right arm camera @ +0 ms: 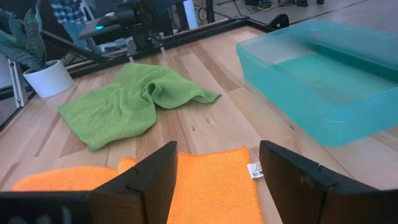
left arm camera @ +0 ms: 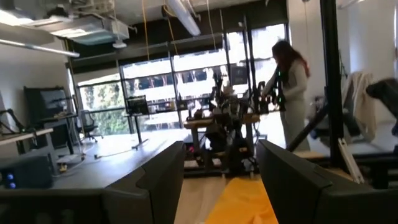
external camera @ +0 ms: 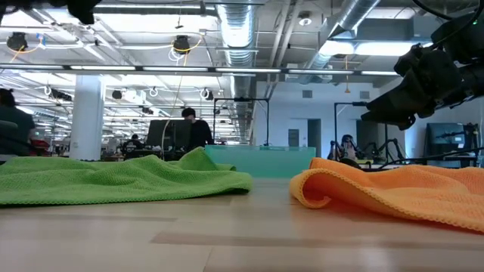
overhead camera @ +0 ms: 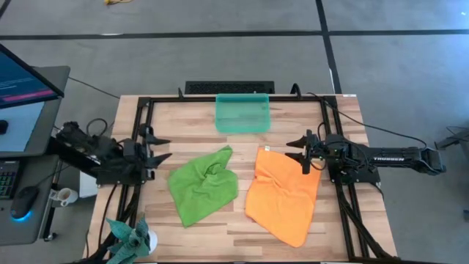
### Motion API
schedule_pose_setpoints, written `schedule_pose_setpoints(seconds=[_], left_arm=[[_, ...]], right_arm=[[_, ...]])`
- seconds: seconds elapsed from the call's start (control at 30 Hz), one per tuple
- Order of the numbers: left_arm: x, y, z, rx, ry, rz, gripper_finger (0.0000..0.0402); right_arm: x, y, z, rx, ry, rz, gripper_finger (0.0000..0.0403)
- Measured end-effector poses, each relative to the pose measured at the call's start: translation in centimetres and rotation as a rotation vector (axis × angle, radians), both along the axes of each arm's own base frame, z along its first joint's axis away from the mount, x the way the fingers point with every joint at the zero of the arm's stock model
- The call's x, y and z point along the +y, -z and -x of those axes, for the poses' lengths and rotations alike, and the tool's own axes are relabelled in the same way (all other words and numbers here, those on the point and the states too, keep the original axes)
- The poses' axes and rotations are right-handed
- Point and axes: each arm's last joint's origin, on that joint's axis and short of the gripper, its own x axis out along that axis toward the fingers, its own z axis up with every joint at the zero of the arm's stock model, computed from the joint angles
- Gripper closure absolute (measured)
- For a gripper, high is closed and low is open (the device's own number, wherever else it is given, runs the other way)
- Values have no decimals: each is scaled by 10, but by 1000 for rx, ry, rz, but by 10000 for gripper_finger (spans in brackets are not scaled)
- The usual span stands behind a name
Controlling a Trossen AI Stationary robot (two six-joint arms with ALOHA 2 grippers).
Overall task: Roll microfiber towels into tight, uniform cylinder then place into a basket
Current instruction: Fold the green microfiber towel
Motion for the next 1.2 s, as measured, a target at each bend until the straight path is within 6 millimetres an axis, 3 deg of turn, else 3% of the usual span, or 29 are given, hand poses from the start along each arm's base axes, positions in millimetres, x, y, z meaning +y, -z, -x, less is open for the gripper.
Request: schedule_pose_setpoints(seconds=[0.2,0.33,0.47,0.67,0.93,1.2], left_arm=[[-14,-31,-29,224,-19,-77,207],[-28,-34,-53,455,-10,-104,207],[-48,-18,-75,695,8,-141,207],[-83,13,-97,879,29,-111,207],[-130,56,-99,1027,73,34,207],[-163,86,-99,1071,116,142,207]], right_arm=[[0,0,0,1,0,0,154],[0,0,0,1,0,0,154],[0,1,0,5,0,-1,154],[0,0,0,5,0,-1,154],[0,1,0,6,0,-1,154],[0,0,0,5,0,-1,154]])
